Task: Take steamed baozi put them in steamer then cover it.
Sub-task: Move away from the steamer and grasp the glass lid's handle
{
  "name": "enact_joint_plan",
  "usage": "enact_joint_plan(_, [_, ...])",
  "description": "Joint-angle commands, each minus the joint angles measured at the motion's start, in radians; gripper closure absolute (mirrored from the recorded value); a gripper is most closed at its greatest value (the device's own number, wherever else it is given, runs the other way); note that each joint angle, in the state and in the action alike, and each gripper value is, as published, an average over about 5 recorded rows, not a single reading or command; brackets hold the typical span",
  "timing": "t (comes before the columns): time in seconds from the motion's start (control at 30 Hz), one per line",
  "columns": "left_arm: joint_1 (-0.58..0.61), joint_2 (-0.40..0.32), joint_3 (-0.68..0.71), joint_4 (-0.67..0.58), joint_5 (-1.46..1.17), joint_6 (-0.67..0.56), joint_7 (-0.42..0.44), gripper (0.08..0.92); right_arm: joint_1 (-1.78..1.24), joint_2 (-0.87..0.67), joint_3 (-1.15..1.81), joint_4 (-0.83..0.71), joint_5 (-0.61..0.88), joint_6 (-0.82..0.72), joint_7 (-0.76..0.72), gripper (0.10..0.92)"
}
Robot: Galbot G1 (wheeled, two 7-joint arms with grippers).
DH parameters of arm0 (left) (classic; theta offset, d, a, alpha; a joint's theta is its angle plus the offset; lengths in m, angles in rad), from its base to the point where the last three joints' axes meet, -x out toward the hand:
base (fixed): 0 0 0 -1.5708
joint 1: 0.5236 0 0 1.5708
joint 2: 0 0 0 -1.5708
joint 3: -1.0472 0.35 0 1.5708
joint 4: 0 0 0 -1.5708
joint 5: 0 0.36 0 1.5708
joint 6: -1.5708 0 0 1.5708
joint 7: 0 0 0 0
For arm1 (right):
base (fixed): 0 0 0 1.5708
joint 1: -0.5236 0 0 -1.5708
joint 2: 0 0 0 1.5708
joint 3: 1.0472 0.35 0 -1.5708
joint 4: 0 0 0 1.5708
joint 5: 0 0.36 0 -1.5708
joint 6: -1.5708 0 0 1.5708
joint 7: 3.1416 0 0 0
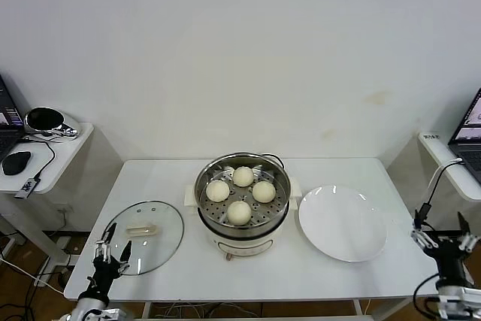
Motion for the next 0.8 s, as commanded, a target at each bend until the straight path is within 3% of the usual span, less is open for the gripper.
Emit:
enact_joint_plan(0.03, [-0.155, 0.062, 0.091, 0.173, 0.233, 0.007, 0.026, 0.177, -0.060, 0.086, 0.064, 0.048, 0.009, 0.011, 0.033, 0.203])
enact_joint_plan(0.37, [-0.310, 0.053, 0.151, 0.286, 0.252, 0.004, 0.021, 0.177, -0.088, 0.118, 0.074, 0.073, 0.013, 0.020, 0.026, 0.203])
enact_joint_plan(0.8, [-0.410, 0.052, 0.184, 0.411, 0.246, -0.005, 0.025, 0.177, -0.077, 0.121, 0.075, 0.041, 0.004, 0.021, 0.020, 0.203])
